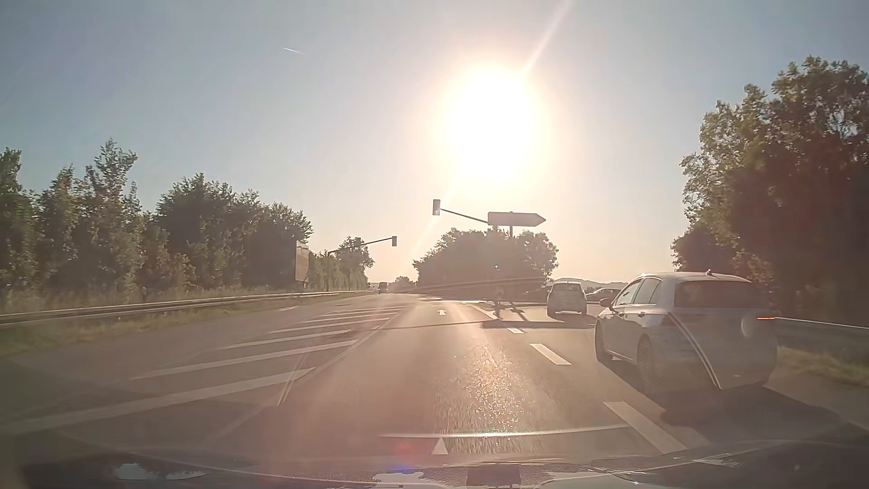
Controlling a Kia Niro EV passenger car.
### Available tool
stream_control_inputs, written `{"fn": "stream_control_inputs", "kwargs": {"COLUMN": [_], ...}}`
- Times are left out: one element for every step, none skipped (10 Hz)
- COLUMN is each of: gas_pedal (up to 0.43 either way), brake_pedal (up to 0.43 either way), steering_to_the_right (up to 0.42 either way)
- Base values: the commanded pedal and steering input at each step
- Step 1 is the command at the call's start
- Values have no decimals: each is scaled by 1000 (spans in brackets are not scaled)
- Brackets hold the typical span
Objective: Follow the waypoints while adhering to traffic rules and regulations
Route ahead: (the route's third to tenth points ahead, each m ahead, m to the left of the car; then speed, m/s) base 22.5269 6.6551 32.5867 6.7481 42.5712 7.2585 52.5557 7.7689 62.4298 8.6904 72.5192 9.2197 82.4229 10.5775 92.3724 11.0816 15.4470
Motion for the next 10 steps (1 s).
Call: {"fn": "stream_control_inputs", "kwargs": {"gas_pedal": [157,157,157,157,150,150,150,150,150,150], "brake_pedal": [0,0,0,0,0,0,0,0,0,0], "steering_to_the_right": [-6,-6,-6,-7,-7,-7,-7,-8,-8,-8]}}
